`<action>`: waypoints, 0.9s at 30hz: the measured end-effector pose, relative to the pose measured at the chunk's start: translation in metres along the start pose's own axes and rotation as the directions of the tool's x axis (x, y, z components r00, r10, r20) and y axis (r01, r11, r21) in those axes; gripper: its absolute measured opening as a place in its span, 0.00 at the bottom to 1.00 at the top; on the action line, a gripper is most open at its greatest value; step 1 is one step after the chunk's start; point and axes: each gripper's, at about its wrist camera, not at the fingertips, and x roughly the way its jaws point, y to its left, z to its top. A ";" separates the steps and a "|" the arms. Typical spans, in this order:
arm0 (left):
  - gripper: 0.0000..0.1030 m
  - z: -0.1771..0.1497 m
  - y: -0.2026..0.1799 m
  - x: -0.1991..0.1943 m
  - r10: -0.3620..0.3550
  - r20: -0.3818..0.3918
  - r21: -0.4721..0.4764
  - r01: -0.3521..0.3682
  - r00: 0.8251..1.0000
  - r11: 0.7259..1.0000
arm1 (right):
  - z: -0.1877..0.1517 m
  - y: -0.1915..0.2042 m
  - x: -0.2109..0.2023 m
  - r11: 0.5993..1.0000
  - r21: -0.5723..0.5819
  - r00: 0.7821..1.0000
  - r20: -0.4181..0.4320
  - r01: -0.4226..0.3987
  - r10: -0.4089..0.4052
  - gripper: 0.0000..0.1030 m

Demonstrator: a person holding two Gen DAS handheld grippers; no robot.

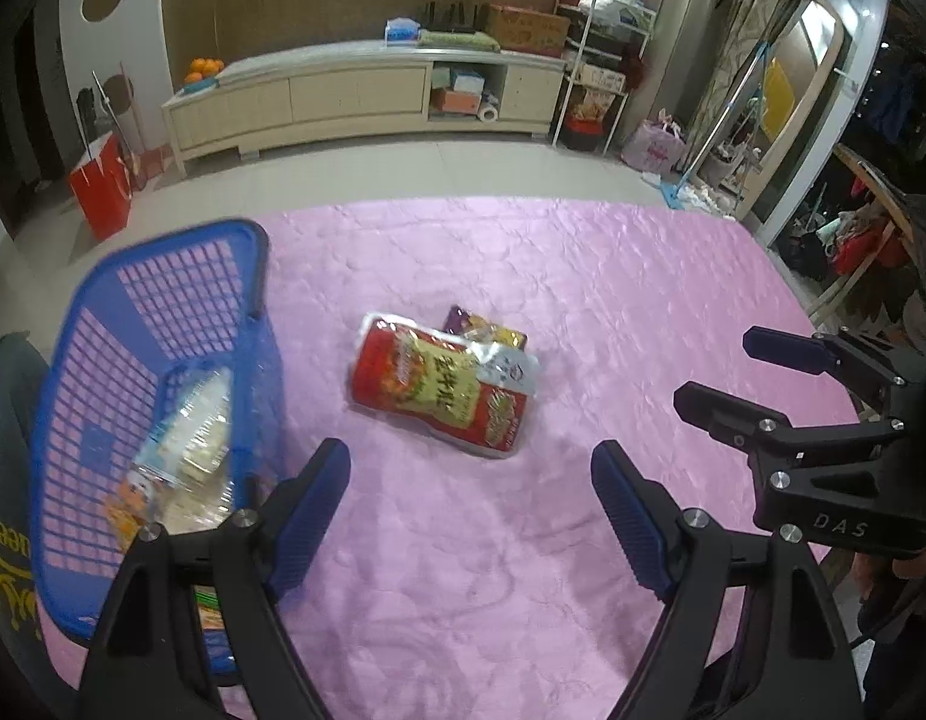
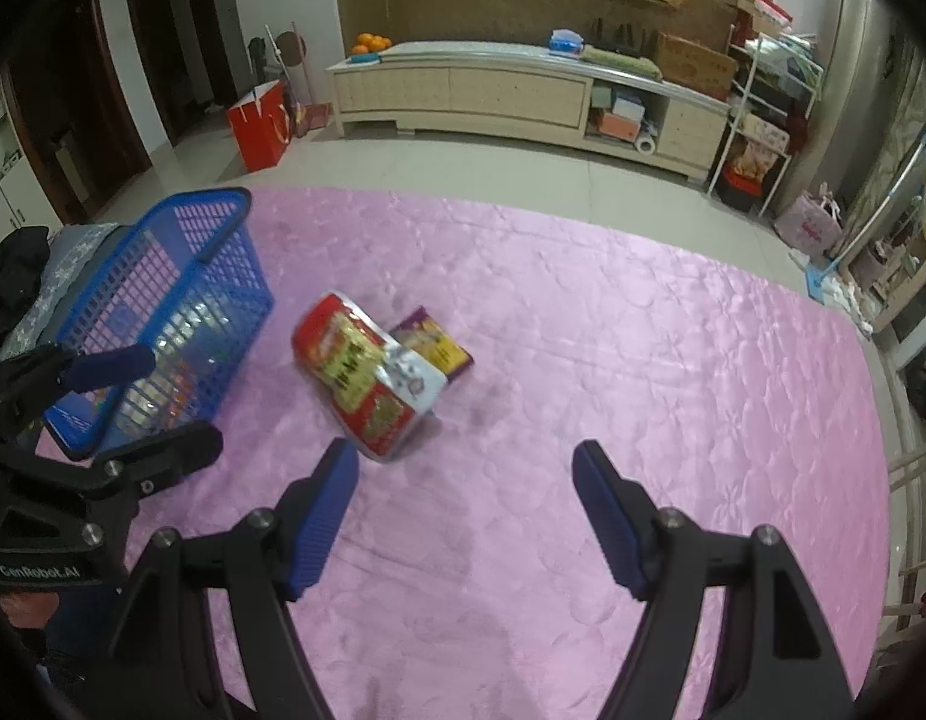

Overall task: Organize snacks
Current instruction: 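Move both open tools from the basket toward the red snack bag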

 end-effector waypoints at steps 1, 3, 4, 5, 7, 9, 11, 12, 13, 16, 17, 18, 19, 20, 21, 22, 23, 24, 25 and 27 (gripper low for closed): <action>0.79 -0.002 -0.003 0.006 0.003 -0.011 -0.007 -0.003 1.000 1.000 | -0.002 -0.003 0.003 1.000 0.003 1.000 -0.005 0.000 0.000 0.75; 0.79 -0.004 -0.007 0.016 0.016 -0.030 -0.023 -0.016 0.999 1.000 | -0.006 -0.010 0.011 1.000 0.002 1.000 -0.014 0.012 -0.012 0.75; 0.79 -0.004 -0.009 0.023 0.020 -0.042 -0.040 -0.022 0.999 0.999 | -0.006 -0.012 0.014 1.000 0.001 1.000 -0.017 0.015 -0.015 0.75; 0.79 -0.004 -0.009 0.028 0.019 -0.050 -0.055 -0.022 0.999 0.998 | -0.007 -0.015 0.017 1.000 0.002 1.000 -0.021 0.015 -0.015 0.75; 0.79 -0.001 -0.011 0.042 0.020 -0.070 -0.095 -0.027 0.997 0.995 | -0.006 -0.021 0.027 1.000 0.009 0.999 -0.033 0.010 -0.010 0.75; 0.79 0.002 -0.011 0.056 0.032 -0.086 -0.132 -0.044 0.996 0.990 | -0.004 -0.026 0.036 1.000 0.011 0.999 -0.040 0.011 -0.011 0.75; 0.79 0.005 -0.010 0.068 0.048 -0.103 -0.158 -0.064 0.994 0.985 | -0.002 -0.030 0.046 1.000 0.015 0.999 -0.051 0.013 -0.012 0.75; 0.79 0.006 -0.007 0.076 0.056 -0.114 -0.173 -0.076 0.992 0.982 | -0.001 -0.032 0.052 1.000 0.018 0.998 -0.057 0.010 -0.009 0.75; 0.79 0.007 -0.007 0.082 0.065 -0.123 -0.181 -0.087 0.990 0.980 | 0.001 -0.033 0.058 1.000 0.022 0.998 -0.063 0.004 -0.003 0.75; 0.79 0.007 0.002 0.102 0.095 -0.142 -0.216 -0.124 0.985 0.969 | 0.006 -0.033 0.073 1.000 0.019 0.997 -0.079 -0.010 0.011 0.75; 0.79 0.008 0.004 0.106 0.097 -0.142 -0.225 -0.127 0.985 0.966 | 0.009 -0.032 0.078 1.000 0.014 0.996 -0.083 -0.012 0.013 0.75; 0.79 0.010 0.006 0.112 0.094 -0.139 -0.238 -0.126 0.986 0.963 | 0.011 -0.032 0.082 1.000 0.012 0.996 -0.085 -0.013 0.014 0.75; 0.78 0.011 0.008 0.115 0.093 -0.137 -0.246 -0.124 0.986 0.961 | 0.013 -0.032 0.087 1.000 0.013 0.996 -0.088 -0.010 0.011 0.75; 0.78 0.014 0.010 0.119 0.096 -0.137 -0.254 -0.128 0.986 0.959 | 0.017 -0.033 0.091 1.000 0.016 0.996 -0.091 -0.012 0.013 0.75; 0.78 0.016 0.012 0.124 0.100 -0.139 -0.267 -0.135 0.985 0.954 | 0.018 -0.034 0.094 1.000 0.020 0.996 -0.092 -0.015 0.017 0.75; 0.78 0.018 0.015 0.126 0.097 -0.139 -0.279 -0.133 0.985 0.951 | 0.021 -0.035 0.097 1.000 0.025 0.996 -0.092 -0.017 0.019 0.75; 0.78 0.020 0.020 0.131 0.088 -0.139 -0.300 -0.126 0.986 0.946 | 0.024 -0.036 0.101 0.999 0.028 0.996 -0.091 -0.017 0.020 0.75; 0.78 0.022 0.021 0.132 0.084 -0.139 -0.311 -0.124 0.987 0.942 | 0.027 -0.036 0.103 0.999 0.028 0.996 -0.090 -0.016 0.018 0.75; 0.78 0.024 0.024 0.136 0.078 -0.137 -0.329 -0.120 0.987 0.937 | 0.029 -0.036 0.105 0.999 0.028 0.996 -0.088 -0.016 0.018 0.75; 0.78 0.027 0.030 0.141 0.069 -0.133 -0.354 -0.113 0.989 0.928 | 0.034 -0.037 0.110 0.999 0.026 0.996 -0.088 -0.021 0.023 0.75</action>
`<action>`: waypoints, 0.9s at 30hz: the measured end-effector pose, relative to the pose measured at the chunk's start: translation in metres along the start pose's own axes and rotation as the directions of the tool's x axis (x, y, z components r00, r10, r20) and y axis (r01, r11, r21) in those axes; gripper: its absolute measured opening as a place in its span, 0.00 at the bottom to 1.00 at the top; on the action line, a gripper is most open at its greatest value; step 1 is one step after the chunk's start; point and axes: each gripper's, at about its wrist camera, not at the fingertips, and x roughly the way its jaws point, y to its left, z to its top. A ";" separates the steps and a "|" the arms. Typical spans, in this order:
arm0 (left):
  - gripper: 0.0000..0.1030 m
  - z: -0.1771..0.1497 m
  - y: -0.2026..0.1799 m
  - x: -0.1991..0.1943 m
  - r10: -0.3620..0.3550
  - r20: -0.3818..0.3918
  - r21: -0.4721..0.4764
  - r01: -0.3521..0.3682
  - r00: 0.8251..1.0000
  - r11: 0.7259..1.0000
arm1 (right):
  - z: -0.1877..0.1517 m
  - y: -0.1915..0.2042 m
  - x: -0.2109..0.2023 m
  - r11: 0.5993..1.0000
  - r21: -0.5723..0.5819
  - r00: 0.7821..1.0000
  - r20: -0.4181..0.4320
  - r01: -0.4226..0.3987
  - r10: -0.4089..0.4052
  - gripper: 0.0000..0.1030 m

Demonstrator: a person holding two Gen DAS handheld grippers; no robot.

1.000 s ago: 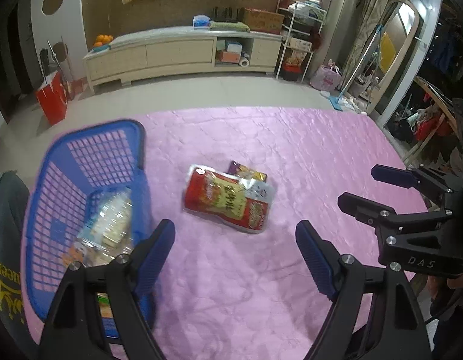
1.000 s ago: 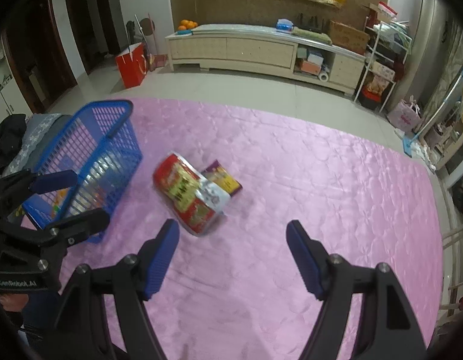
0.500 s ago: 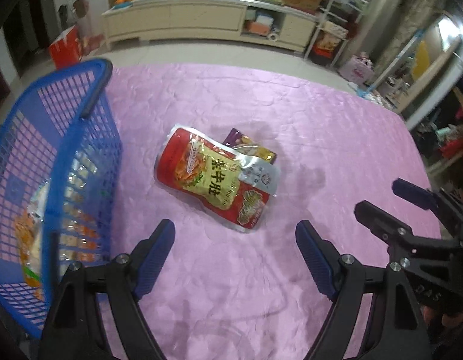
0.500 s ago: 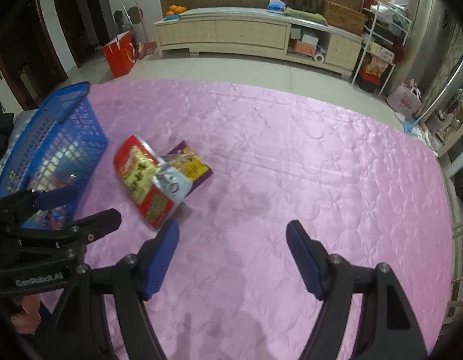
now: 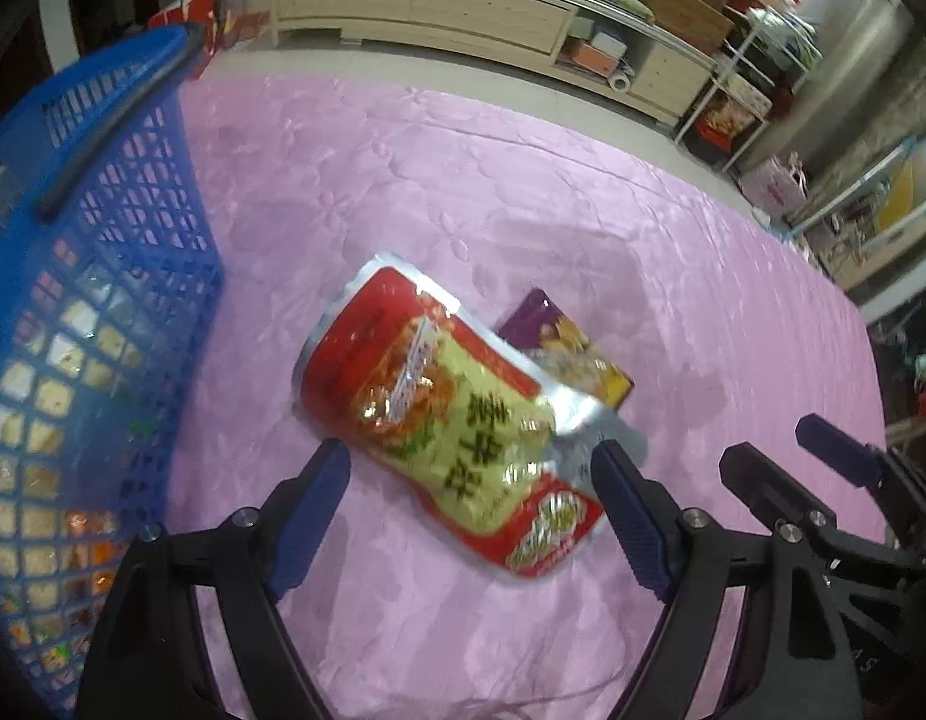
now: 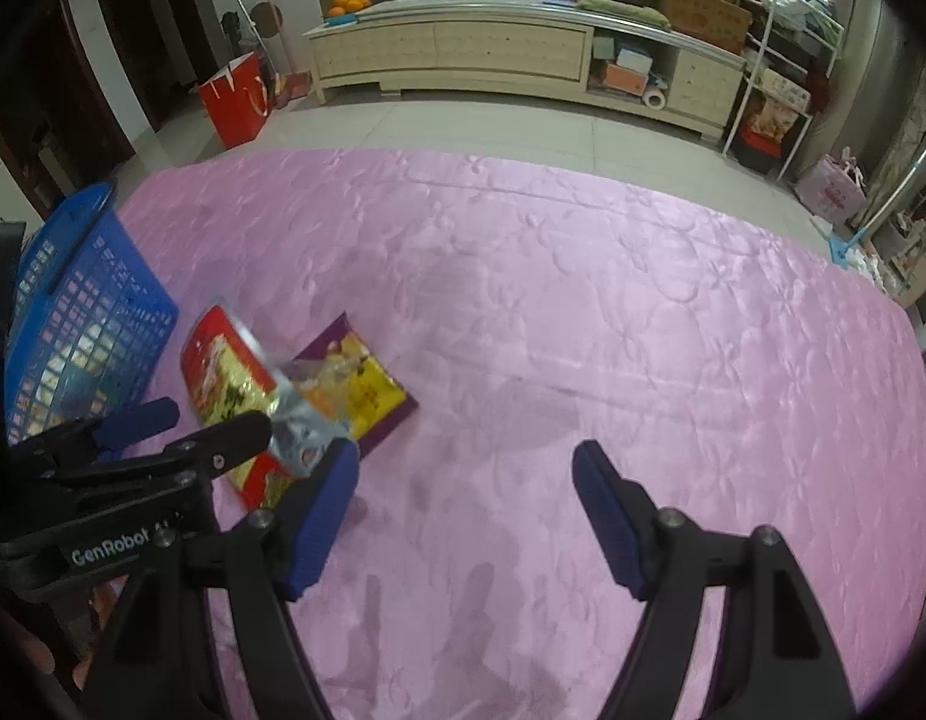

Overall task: Organize snacks
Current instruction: 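Move both open tools from the basket toward the red snack bag, then grasp the red-and-yellow snack bag with the left tool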

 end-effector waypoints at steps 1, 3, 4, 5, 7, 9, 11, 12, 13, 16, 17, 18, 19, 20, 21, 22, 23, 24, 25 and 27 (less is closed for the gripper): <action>0.78 0.002 0.002 0.003 -0.005 0.003 -0.017 0.005 1.000 1.000 | 0.002 0.000 0.002 1.000 -0.002 1.000 0.000 -0.001 0.001 0.75; 0.78 0.006 0.004 0.007 -0.008 -0.002 -0.037 0.008 1.000 0.999 | 0.004 0.000 0.006 1.000 -0.009 1.000 -0.004 -0.004 0.004 0.75; 0.78 0.007 0.006 0.012 -0.006 -0.014 -0.049 0.006 1.000 0.999 | 0.004 0.000 0.008 1.000 -0.011 1.000 -0.006 -0.005 0.005 0.75; 0.78 0.009 0.007 0.015 -0.001 -0.022 -0.055 0.000 1.000 0.998 | 0.004 0.001 0.009 1.000 -0.012 1.000 -0.008 -0.007 0.007 0.75; 0.78 0.010 0.009 0.017 0.019 -0.004 -0.080 -0.019 1.000 0.997 | 0.002 -0.001 0.010 1.000 -0.012 1.000 -0.011 -0.012 0.012 0.75; 0.79 0.011 0.011 0.020 0.034 -0.002 -0.094 -0.034 0.999 0.995 | -0.001 -0.005 0.012 1.000 -0.002 1.000 -0.014 -0.013 0.013 0.75; 0.80 0.013 0.011 0.022 0.033 -0.017 -0.097 -0.034 0.999 0.995 | -0.004 -0.012 0.013 1.000 0.015 1.000 -0.022 -0.014 0.014 0.75; 0.80 0.012 0.011 0.020 0.029 -0.020 -0.088 -0.030 0.999 0.996 | -0.006 -0.015 0.013 1.000 0.023 1.000 -0.025 -0.014 0.015 0.75; 0.80 0.013 0.010 0.021 0.017 -0.029 -0.072 -0.019 0.999 0.997 | -0.007 -0.017 0.013 0.999 0.030 1.000 -0.026 -0.016 0.017 0.75; 0.67 0.012 0.005 0.019 -0.021 -0.045 -0.036 0.019 0.999 0.999 | -0.011 -0.021 0.013 0.999 0.039 0.999 -0.026 -0.019 0.020 0.75; 0.58 0.012 0.002 0.018 -0.023 -0.047 -0.017 0.022 0.999 1.000 | -0.012 -0.021 0.012 0.999 0.041 0.999 -0.026 -0.020 0.021 0.75; 0.51 0.012 0.000 0.015 -0.021 -0.043 0.000 0.021 0.999 1.000 | -0.013 -0.022 0.012 0.999 0.042 0.999 -0.027 -0.022 0.023 0.75; 0.45 0.011 -0.002 0.012 -0.034 -0.055 0.018 0.035 0.998 0.999 | -0.014 -0.022 0.012 0.999 0.045 0.999 -0.030 -0.025 0.026 0.75; 0.42 0.010 -0.003 0.011 -0.041 -0.066 0.029 0.042 0.997 0.999 | -0.016 -0.023 0.011 0.998 0.050 0.999 -0.031 -0.032 0.034 0.75; 0.41 0.008 -0.005 0.007 -0.051 -0.069 0.053 0.055 0.996 0.997 | -0.016 -0.023 0.012 0.998 0.055 0.999 -0.034 -0.038 0.040 0.75; 0.39 0.006 -0.007 0.005 -0.053 -0.063 0.079 0.057 0.997 0.995 | -0.017 -0.023 0.012 0.997 0.059 0.998 -0.038 -0.045 0.048 0.75; 0.37 0.004 -0.008 0.003 -0.052 -0.058 0.098 0.057 0.997 0.994 | -0.017 -0.022 0.013 0.997 0.063 0.998 -0.041 -0.052 0.055 0.75; 0.36 0.001 -0.009 0.000 -0.050 -0.050 0.125 0.056 0.997 0.991 | -0.018 -0.022 0.013 0.995 0.070 0.997 -0.044 -0.066 0.069 0.75; 0.34 -0.002 -0.011 -0.004 -0.053 -0.047 0.152 0.059 0.998 0.987 | -0.017 -0.021 0.013 0.994 0.075 0.996 -0.046 -0.074 0.078 0.75; 0.32 -0.004 -0.011 -0.009 -0.056 -0.040 0.178 0.063 0.998 0.982 | -0.017 -0.019 0.013 0.993 0.078 0.995 -0.048 -0.086 0.090 0.75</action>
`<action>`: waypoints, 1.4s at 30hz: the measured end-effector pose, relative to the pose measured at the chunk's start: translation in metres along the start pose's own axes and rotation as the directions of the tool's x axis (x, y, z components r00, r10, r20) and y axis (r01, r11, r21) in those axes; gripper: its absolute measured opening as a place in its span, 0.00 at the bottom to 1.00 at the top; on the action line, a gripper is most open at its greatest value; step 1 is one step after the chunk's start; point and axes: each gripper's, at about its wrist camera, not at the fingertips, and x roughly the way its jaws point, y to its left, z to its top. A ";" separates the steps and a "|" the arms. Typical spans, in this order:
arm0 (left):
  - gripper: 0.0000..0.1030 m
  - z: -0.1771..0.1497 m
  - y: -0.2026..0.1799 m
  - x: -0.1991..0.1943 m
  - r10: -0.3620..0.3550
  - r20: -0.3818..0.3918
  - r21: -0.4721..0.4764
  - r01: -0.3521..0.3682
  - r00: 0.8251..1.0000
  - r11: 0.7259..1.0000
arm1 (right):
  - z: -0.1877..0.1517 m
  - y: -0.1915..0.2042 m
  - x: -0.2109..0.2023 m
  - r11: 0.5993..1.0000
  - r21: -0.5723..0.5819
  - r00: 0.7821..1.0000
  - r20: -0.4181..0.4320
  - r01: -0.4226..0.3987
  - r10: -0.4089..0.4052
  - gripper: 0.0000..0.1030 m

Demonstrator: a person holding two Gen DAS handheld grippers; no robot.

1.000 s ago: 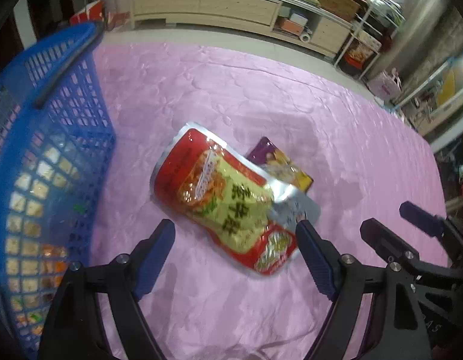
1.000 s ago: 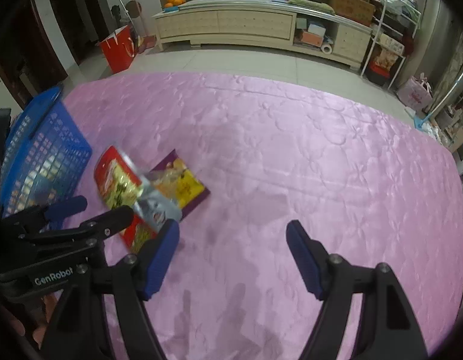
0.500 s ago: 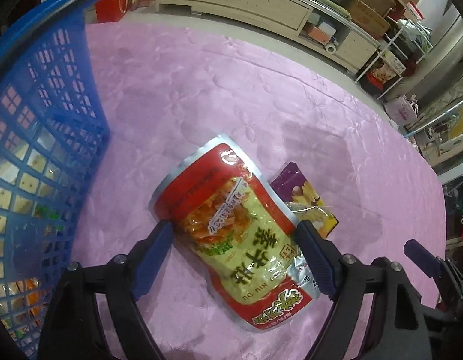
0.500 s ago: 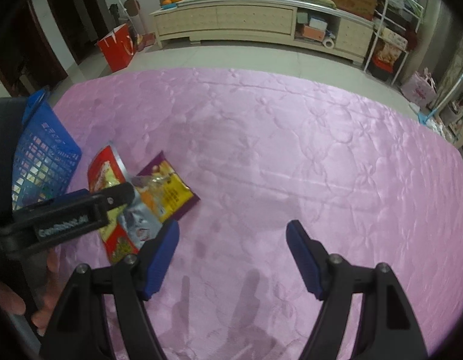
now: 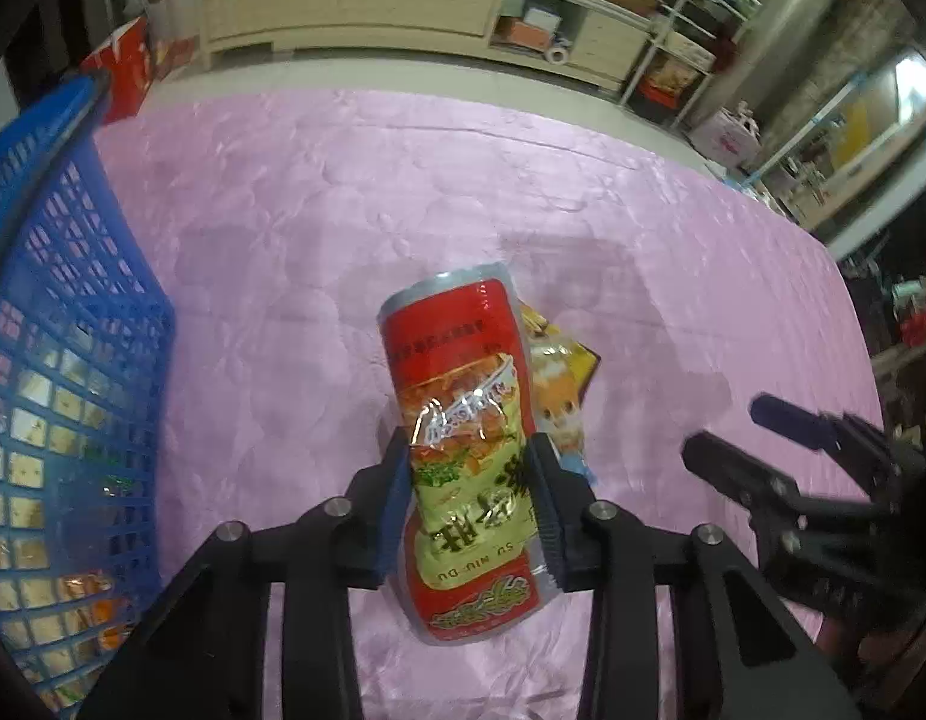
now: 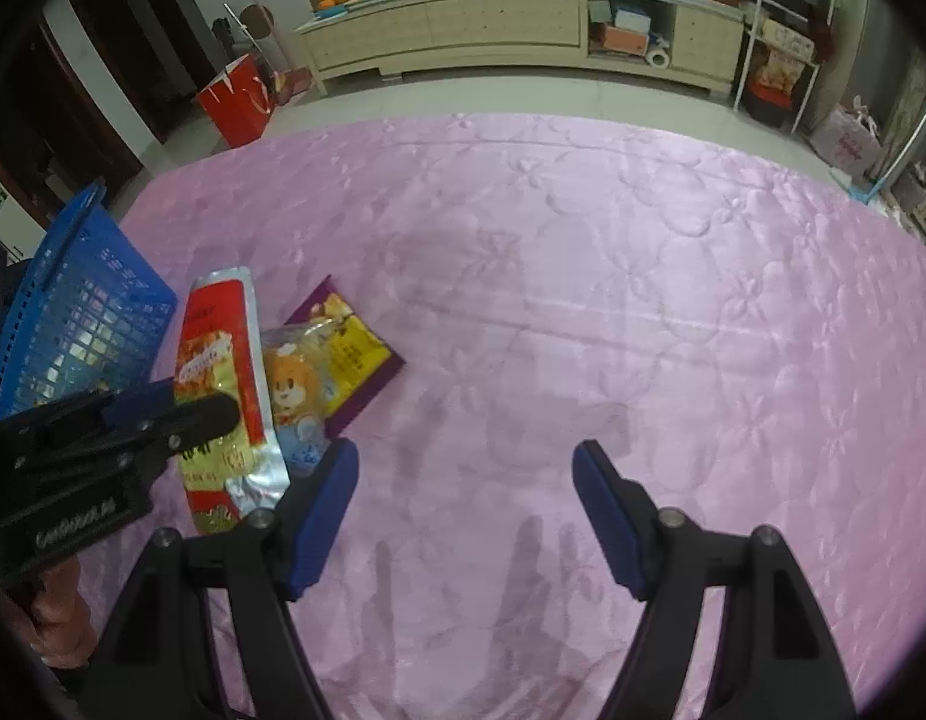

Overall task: Organize snacks
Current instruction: 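Grasp the red-and-yellow snack bag with the left tool, then lift the red bag with the left tool while the right tool grasps the clear cartoon bag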

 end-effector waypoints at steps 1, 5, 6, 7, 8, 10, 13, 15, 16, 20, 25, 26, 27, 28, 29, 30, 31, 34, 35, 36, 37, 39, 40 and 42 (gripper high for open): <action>0.30 -0.001 0.000 -0.005 0.002 0.010 0.010 -0.002 1.000 1.000 | 0.001 0.002 0.000 1.000 -0.002 1.000 0.000 -0.002 0.002 0.75; 0.29 -0.004 0.008 -0.023 0.024 0.037 0.015 -0.025 0.999 1.000 | 0.008 0.012 0.006 0.999 0.003 0.999 -0.010 -0.045 0.045 0.75; 0.29 -0.004 0.010 -0.027 0.032 0.047 0.024 -0.033 0.998 0.999 | 0.011 0.015 0.007 0.998 0.004 0.998 -0.012 -0.056 0.056 0.75; 0.29 -0.003 0.011 -0.031 0.041 0.057 0.031 -0.043 0.998 0.999 | 0.012 0.019 0.009 0.997 0.002 0.997 -0.016 -0.072 0.072 0.75; 0.29 -0.003 0.012 -0.033 0.045 0.061 0.034 -0.047 0.997 0.998 | 0.013 0.022 0.011 0.996 0.002 0.996 -0.022 -0.086 0.086 0.75; 0.29 -0.005 0.017 -0.039 0.047 0.067 0.037 -0.050 0.997 0.998 | 0.016 0.028 0.018 0.993 0.019 0.993 -0.037 -0.113 0.114 0.75; 0.29 -0.007 0.021 -0.038 0.064 0.070 0.044 -0.067 0.995 0.997 | 0.020 0.038 0.029 0.988 0.027 0.986 -0.057 -0.152 0.154 0.75; 0.29 -0.007 0.020 -0.035 0.078 0.063 0.047 -0.081 0.995 0.996 | 0.023 0.045 0.033 0.987 0.014 0.985 -0.064 -0.157 0.158 0.75; 0.29 -0.009 0.019 -0.034 0.080 0.061 0.060 -0.084 0.995 0.995 | 0.024 0.049 0.035 0.987 0.008 0.985 -0.068 -0.161 0.161 0.75; 0.29 -0.010 0.014 -0.029 0.091 0.055 0.080 -0.095 0.994 0.992 | 0.028 0.059 0.048 0.988 -0.018 0.983 -0.102 -0.155 0.152 0.57; 0.29 -0.011 0.013 -0.023 0.101 0.045 0.091 -0.105 0.994 0.990 | 0.028 0.061 0.052 0.978 -0.015 0.971 -0.121 -0.210 0.207 0.30; 0.29 -0.011 0.013 -0.023 0.100 0.047 0.091 -0.104 0.994 0.990 | 0.026 0.063 0.049 0.976 -0.030 0.970 -0.114 -0.218 0.213 0.27; 0.29 -0.010 0.013 -0.023 0.100 0.049 0.092 -0.104 0.994 0.990 | 0.024 0.065 0.045 0.976 -0.041 0.972 -0.108 -0.215 0.210 0.26; 0.29 -0.009 0.012 -0.022 0.099 0.051 0.096 -0.104 0.994 0.990 | 0.021 0.068 0.040 0.977 -0.065 0.976 -0.094 -0.201 0.195 0.26; 0.29 -0.009 0.011 -0.022 0.097 0.053 0.097 -0.101 0.994 0.990 | 0.018 0.071 0.034 0.978 -0.090 0.981 -0.079 -0.187 0.180 0.25; 0.29 -0.009 0.010 -0.023 0.091 0.056 0.099 -0.097 0.994 0.990 | 0.016 0.071 0.030 0.978 -0.096 0.982 -0.071 -0.184 0.177 0.25; 0.29 -0.010 0.008 -0.024 0.082 0.060 0.102 -0.088 0.995 0.991 | 0.014 0.070 0.025 0.978 -0.096 0.981 -0.062 -0.187 0.182 0.25; 0.29 -0.016 0.006 -0.035 0.060 0.066 0.108 -0.066 0.996 0.992 | 0.011 0.066 0.006 0.978 -0.096 0.983 -0.039 -0.184 0.181 0.25; 0.29 -0.017 0.003 -0.038 0.051 0.070 0.111 -0.058 0.996 0.992 | 0.010 0.067 0.001 0.979 -0.100 0.984 -0.032 -0.178 0.176 0.25; 0.29 -0.018 0.000 -0.041 0.044 0.075 0.118 -0.053 0.996 0.992 | 0.010 0.067 -0.005 0.981 -0.103 0.986 -0.021 -0.166 0.165 0.25; 0.29 -0.019 -0.003 -0.046 0.040 0.084 0.126 -0.051 0.996 0.991 | 0.009 0.068 -0.012 0.982 -0.106 0.988 -0.010 -0.154 0.153 0.25; 0.29 -0.019 -0.006 -0.055 0.033 0.099 0.135 -0.046 0.995 0.990 | 0.008 0.067 -0.027 0.985 -0.104 0.990 0.009 -0.139 0.141 0.25; 0.29 -0.020 -0.008 -0.062 0.027 0.107 0.136 -0.042 0.994 0.990 | 0.008 0.068 -0.035 0.986 -0.106 0.991 0.017 -0.131 0.134 0.25; 0.29 -0.020 -0.010 -0.074 0.020 0.125 0.141 -0.038 0.992 0.989 | 0.006 0.069 -0.050 0.987 -0.107 0.992 0.040 -0.116 0.121 0.25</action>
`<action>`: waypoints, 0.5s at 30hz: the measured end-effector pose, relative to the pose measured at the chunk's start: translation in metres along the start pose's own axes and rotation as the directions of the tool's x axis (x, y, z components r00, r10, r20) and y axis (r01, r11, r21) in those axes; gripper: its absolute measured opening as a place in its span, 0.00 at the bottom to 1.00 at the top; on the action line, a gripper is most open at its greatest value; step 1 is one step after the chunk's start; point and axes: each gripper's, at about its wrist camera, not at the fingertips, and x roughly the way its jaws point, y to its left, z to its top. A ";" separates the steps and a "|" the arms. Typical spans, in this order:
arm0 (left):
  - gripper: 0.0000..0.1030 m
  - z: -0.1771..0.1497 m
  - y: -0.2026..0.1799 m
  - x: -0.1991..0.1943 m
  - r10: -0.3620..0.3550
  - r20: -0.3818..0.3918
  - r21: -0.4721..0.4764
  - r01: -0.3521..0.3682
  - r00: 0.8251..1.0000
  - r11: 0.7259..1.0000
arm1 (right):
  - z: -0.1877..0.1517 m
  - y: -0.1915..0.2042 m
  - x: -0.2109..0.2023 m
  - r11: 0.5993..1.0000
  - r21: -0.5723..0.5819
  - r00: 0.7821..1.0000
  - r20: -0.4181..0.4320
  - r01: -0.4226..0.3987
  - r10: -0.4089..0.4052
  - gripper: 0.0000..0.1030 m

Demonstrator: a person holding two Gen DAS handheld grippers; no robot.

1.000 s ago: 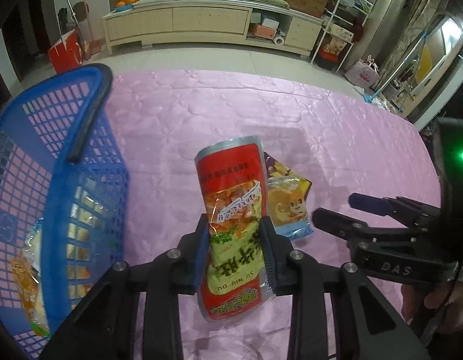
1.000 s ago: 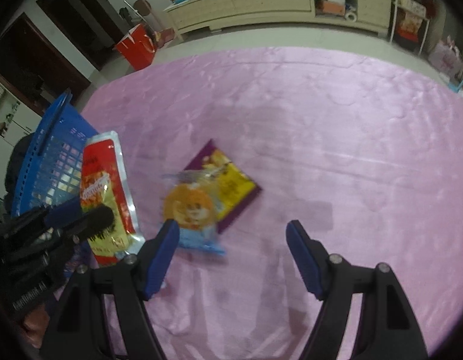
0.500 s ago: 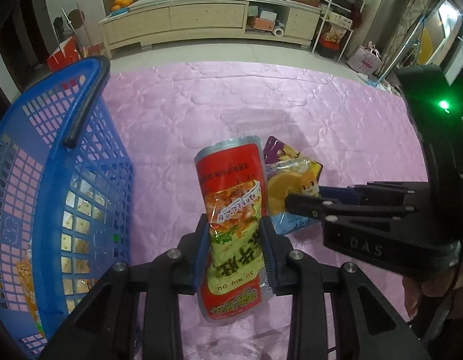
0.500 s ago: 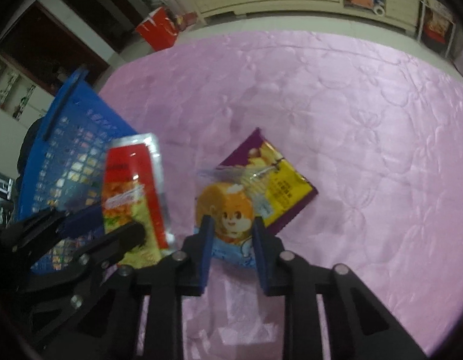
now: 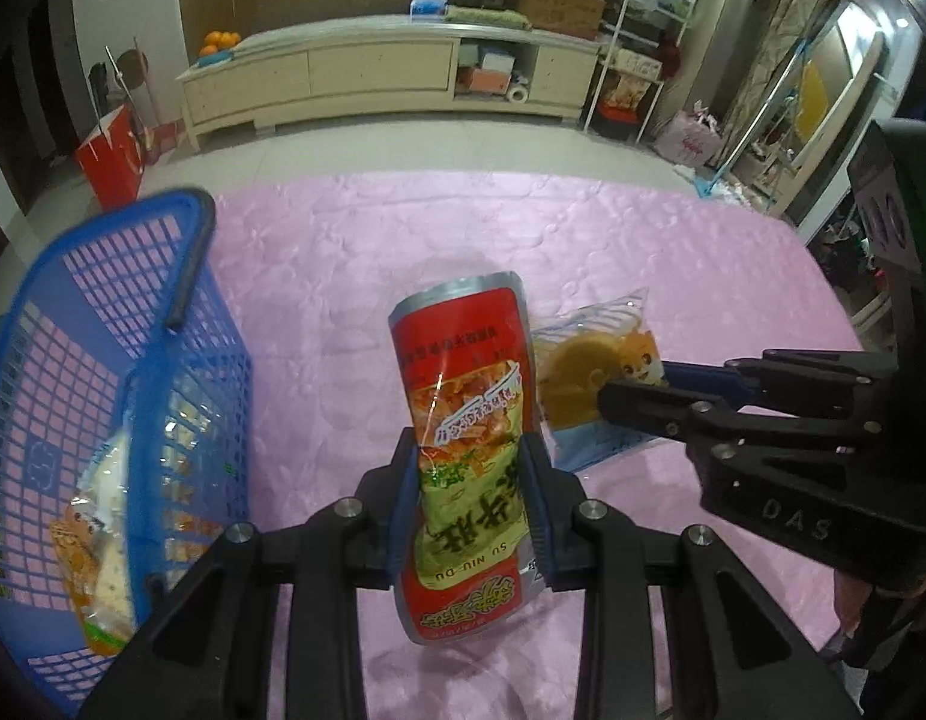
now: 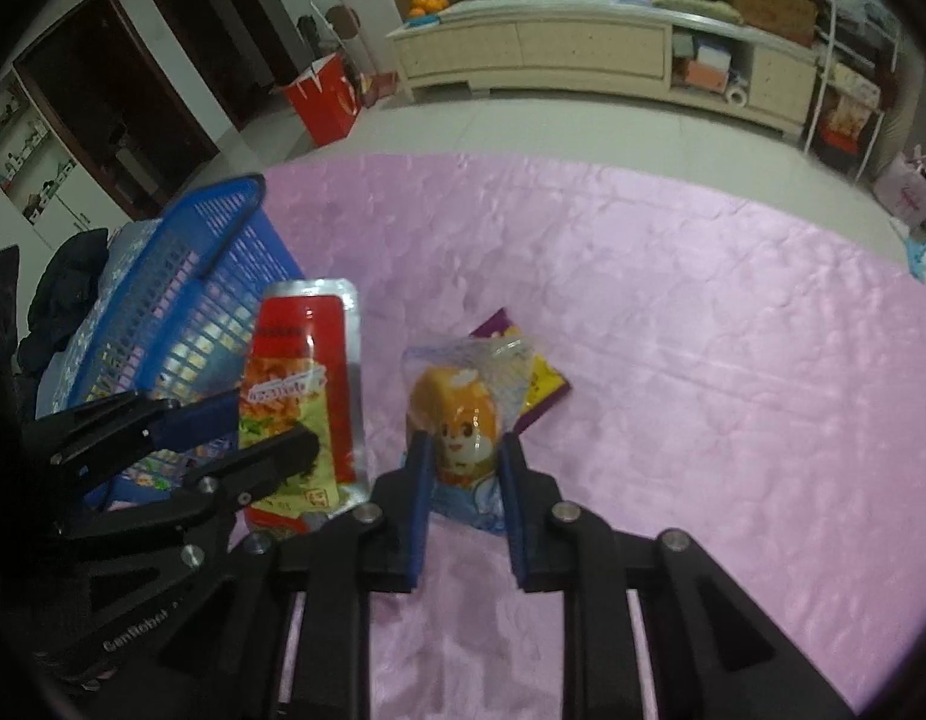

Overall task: Organize snacks
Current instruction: 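Lift the red bag with the left tool while the right tool grasps the clear cartoon bag, then carry both bags over the basket and open both tools to drop them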

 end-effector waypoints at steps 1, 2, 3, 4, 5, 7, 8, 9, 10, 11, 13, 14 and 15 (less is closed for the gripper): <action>0.29 0.000 -0.001 -0.008 -0.002 0.012 0.003 0.002 1.000 1.000 | 0.001 0.004 -0.005 1.000 -0.002 1.000 0.006 0.005 -0.005 0.25; 0.29 0.001 -0.001 -0.017 -0.006 0.024 0.006 0.005 1.000 1.000 | -0.002 0.007 -0.015 1.000 -0.005 1.000 0.016 0.011 -0.011 0.25; 0.29 0.001 -0.001 -0.022 -0.007 0.033 0.007 0.006 0.999 1.000 | -0.002 0.012 -0.020 1.000 -0.009 0.999 0.027 0.018 -0.018 0.25; 0.29 0.001 -0.001 -0.032 -0.008 0.047 0.010 0.008 0.999 1.000 | -0.001 0.017 -0.027 1.000 -0.013 0.999 0.036 0.022 -0.022 0.25; 0.29 0.000 0.000 -0.039 -0.010 0.058 0.011 0.009 0.998 1.000 | 0.000 0.022 -0.029 1.000 -0.016 0.999 0.044 0.025 -0.024 0.25; 0.29 -0.001 0.004 -0.058 -0.019 0.081 0.011 0.018 0.996 1.000 | 0.001 0.033 -0.041 0.999 -0.025 0.997 0.065 0.029 -0.028 0.25; 0.29 0.000 0.008 -0.064 -0.023 0.089 0.010 0.022 0.996 1.000 | 0.001 0.039 -0.046 0.999 -0.030 0.997 0.077 0.032 -0.029 0.25; 0.29 -0.001 0.012 -0.075 -0.017 0.102 0.010 0.016 0.995 1.000 | 0.002 0.047 -0.053 0.999 -0.037 0.996 0.089 0.033 -0.029 0.25; 0.29 -0.002 0.014 -0.082 -0.009 0.113 0.011 0.008 0.994 1.000 | 0.001 0.051 -0.059 0.999 -0.040 0.995 0.098 0.031 -0.027 0.25; 0.29 -0.003 0.017 -0.090 -0.005 0.125 0.013 0.004 0.992 1.000 | 0.002 0.059 -0.064 0.999 -0.045 0.993 0.114 0.031 -0.025 0.25; 0.29 -0.004 0.026 -0.108 -0.008 0.147 0.020 0.005 0.989 1.000 | 0.007 0.068 -0.067 0.998 -0.053 0.991 0.129 0.025 -0.018 0.25; 0.29 -0.006 0.029 -0.114 -0.007 0.156 0.023 0.003 0.988 1.000 | 0.008 0.074 -0.071 0.998 -0.058 0.991 0.136 0.020 -0.012 0.25; 0.29 -0.007 0.035 -0.121 -0.002 0.167 0.022 -0.002 0.986 1.000 | 0.012 0.081 -0.071 0.998 -0.064 0.990 0.141 0.012 -0.003 0.24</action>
